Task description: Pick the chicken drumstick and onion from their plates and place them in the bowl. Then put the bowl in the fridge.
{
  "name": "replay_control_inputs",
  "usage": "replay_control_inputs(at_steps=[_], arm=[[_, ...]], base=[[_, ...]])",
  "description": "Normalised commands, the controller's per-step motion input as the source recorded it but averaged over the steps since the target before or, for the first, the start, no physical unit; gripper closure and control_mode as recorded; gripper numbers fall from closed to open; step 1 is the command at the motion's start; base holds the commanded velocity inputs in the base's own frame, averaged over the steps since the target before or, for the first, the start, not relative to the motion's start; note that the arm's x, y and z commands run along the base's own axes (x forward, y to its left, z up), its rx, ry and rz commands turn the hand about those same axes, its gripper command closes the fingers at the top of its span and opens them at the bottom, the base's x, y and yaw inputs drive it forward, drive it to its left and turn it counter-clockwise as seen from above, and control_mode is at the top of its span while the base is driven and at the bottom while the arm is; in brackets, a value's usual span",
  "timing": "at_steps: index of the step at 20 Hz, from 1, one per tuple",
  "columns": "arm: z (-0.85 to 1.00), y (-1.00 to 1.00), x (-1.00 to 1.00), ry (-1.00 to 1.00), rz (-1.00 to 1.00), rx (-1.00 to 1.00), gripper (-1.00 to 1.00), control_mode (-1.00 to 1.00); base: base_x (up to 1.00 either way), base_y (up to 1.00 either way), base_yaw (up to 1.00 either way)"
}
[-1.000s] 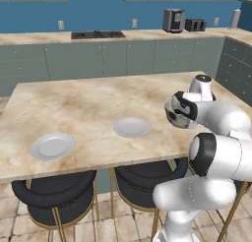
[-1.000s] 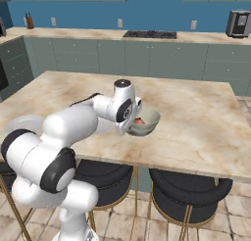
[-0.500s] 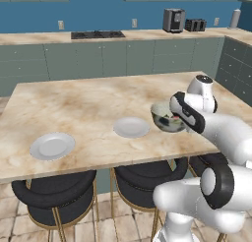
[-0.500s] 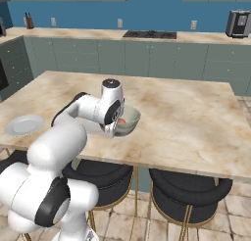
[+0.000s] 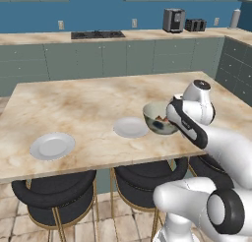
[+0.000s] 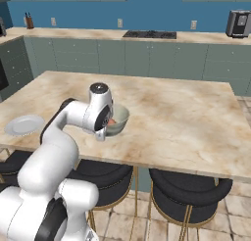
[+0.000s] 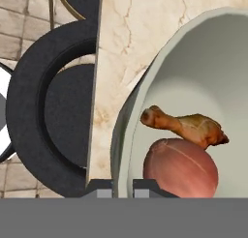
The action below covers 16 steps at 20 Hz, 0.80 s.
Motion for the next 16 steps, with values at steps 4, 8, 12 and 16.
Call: replay_control_inputs(at_steps=[4,8,12,16], arm=[[0.00,0.00,0.05,0.05,0.00,0.00,1.00,-1.00],[0.00,0.00,0.00,0.00,0.00,0.00,1.00,-1.00],[0.00,0.00,0.00,0.00,0.00,0.00,1.00,-1.00],[0.00,0.00,0.00,0.00,0.00,0.00,1.00,1.00]], base=[[0.00,0.00,0.00],[0.00,0.00,0.00],[0.00,0.00,0.00],[0.00,0.00,0.00]])
